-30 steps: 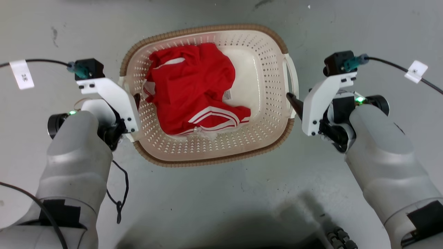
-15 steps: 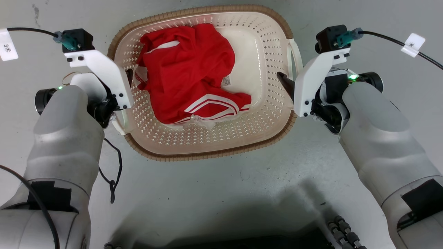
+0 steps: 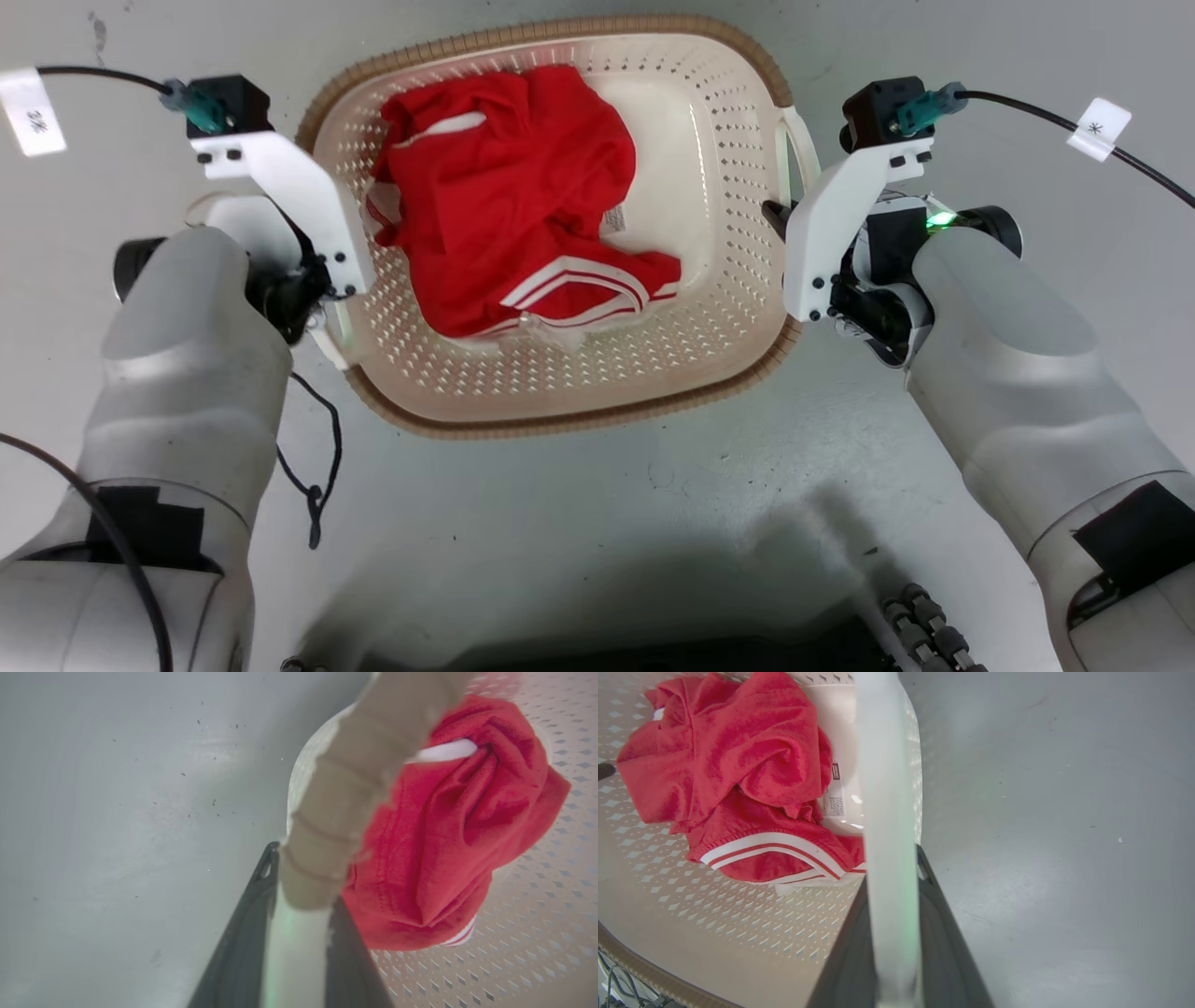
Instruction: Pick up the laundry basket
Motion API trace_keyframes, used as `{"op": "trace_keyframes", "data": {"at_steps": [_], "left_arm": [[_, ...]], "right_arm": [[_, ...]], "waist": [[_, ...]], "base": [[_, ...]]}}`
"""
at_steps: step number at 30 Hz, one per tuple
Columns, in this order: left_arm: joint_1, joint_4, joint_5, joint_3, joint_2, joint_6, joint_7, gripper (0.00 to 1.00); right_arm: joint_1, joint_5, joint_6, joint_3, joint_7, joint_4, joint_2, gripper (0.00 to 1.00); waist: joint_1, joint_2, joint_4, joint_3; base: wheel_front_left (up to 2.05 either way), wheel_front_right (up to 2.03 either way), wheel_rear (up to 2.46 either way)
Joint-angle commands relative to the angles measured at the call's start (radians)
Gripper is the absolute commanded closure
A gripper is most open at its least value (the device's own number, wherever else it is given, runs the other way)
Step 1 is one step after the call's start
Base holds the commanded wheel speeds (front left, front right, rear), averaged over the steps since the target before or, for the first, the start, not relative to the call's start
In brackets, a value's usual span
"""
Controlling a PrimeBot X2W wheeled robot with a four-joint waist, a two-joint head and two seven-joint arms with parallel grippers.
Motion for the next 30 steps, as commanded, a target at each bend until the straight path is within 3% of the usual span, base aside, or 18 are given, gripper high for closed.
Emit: {"op": "trace_keyframes", "data": {"at_steps": [1,11,30], "left_arm": [[0.019,0.013,-0.007,-0.004,-0.013,-0.001,0.012,1.00],[0.040,0.018,-0.019,-0.016,-0.026,0.006,0.083,1.00],[0.134,0.022,-0.047,-0.045,-0.070,0.022,0.271,1.00]], "right_arm": [[-0.004,0.018,0.003,0.010,0.007,0.003,-0.005,1.00],[0.026,0.096,0.003,0.056,0.059,0.013,-0.024,1.00],[0.116,0.249,0.003,0.087,0.312,0.078,-0.062,1.00]], "waist": [[-0.0001,0.0000,0.002,-0.009],[-0.0001,0.0000,0.012,-0.095],[-0.0001,0.0000,0.046,-0.472]], "base": [[0.00,0.00,0.00],[0.00,0.00,0.00],[0.00,0.00,0.00]]}}
